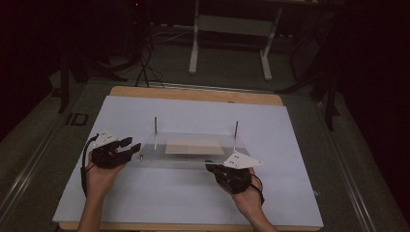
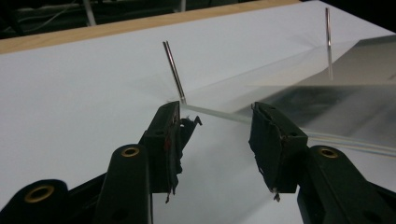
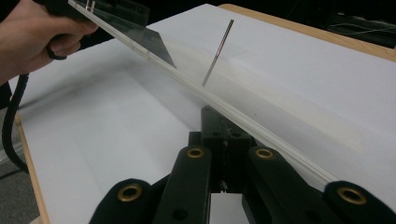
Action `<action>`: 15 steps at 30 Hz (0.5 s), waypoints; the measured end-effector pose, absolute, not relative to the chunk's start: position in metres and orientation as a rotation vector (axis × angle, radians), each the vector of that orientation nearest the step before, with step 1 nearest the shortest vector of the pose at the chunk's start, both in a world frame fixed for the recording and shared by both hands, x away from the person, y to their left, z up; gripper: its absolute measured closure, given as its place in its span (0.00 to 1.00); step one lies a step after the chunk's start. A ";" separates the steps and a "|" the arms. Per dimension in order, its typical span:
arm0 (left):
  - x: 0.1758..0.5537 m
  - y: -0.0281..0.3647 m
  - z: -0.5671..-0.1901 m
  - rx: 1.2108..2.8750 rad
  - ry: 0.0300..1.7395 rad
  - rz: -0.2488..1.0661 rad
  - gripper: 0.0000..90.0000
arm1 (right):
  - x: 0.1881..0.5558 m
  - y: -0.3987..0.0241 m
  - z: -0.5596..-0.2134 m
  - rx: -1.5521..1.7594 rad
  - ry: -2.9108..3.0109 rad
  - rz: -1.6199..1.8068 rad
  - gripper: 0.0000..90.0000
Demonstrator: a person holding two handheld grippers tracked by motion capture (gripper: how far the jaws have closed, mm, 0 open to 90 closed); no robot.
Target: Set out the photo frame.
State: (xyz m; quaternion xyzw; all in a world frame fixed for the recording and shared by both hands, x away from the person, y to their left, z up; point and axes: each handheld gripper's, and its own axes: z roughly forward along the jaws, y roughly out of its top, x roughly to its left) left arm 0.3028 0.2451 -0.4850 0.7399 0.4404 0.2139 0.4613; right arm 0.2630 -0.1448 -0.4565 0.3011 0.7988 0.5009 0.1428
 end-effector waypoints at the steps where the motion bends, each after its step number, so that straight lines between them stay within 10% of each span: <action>1: 0.303 0.244 -0.485 1.827 1.079 0.528 0.59 | 0.263 -0.145 -0.456 0.871 2.303 1.445 1.00; 15: 0.303 0.242 -0.490 1.869 1.039 0.547 0.57 | 0.272 -0.148 -0.449 0.902 2.285 1.465 1.00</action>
